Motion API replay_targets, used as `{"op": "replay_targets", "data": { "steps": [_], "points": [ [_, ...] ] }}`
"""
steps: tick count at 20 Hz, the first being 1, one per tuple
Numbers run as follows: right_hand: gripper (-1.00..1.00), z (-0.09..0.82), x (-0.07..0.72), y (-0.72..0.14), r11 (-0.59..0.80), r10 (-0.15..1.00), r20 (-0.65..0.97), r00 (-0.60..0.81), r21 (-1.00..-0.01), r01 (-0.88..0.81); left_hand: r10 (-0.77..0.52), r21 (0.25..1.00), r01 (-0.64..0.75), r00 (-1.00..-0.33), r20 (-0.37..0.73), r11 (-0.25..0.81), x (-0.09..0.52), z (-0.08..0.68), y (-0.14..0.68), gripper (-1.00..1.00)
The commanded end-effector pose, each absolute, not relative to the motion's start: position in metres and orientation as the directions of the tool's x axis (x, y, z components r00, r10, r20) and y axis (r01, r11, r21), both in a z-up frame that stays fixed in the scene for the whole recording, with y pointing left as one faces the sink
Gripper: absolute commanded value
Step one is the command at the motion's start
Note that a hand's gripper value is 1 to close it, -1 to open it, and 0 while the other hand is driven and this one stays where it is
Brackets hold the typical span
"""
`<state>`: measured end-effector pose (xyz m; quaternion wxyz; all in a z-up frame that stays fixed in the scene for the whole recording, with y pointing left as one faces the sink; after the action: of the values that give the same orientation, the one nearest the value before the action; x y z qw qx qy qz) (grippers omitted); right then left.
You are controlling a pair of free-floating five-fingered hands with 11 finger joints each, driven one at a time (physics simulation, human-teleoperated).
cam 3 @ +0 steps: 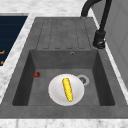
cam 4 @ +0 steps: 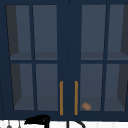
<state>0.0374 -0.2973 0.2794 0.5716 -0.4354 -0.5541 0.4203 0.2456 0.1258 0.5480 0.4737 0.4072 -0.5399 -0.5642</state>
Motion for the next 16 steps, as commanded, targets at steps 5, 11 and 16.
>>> {"op": "replay_targets", "data": {
  "steps": [5,11,16],
  "points": [
    [0.0,0.279,0.037,-0.297,0.268,0.963,0.268,0.033,-0.964,0.002,-0.92,0.995,0.097,-0.389,0.056,0.019,0.246,0.516,0.126,-1.0],
    [0.0,0.279,0.037,-0.297,0.268,0.963,0.268,0.033,-0.964,0.002,-0.885,0.995,0.095,-0.461,0.061,0.019,0.246,0.49,0.126,-1.0],
    [0.0,0.279,0.037,-0.297,0.268,0.963,0.268,0.033,-0.964,0.002,-0.852,0.996,0.093,-0.519,0.063,0.016,0.246,0.469,0.126,-1.0]
  ]
}}
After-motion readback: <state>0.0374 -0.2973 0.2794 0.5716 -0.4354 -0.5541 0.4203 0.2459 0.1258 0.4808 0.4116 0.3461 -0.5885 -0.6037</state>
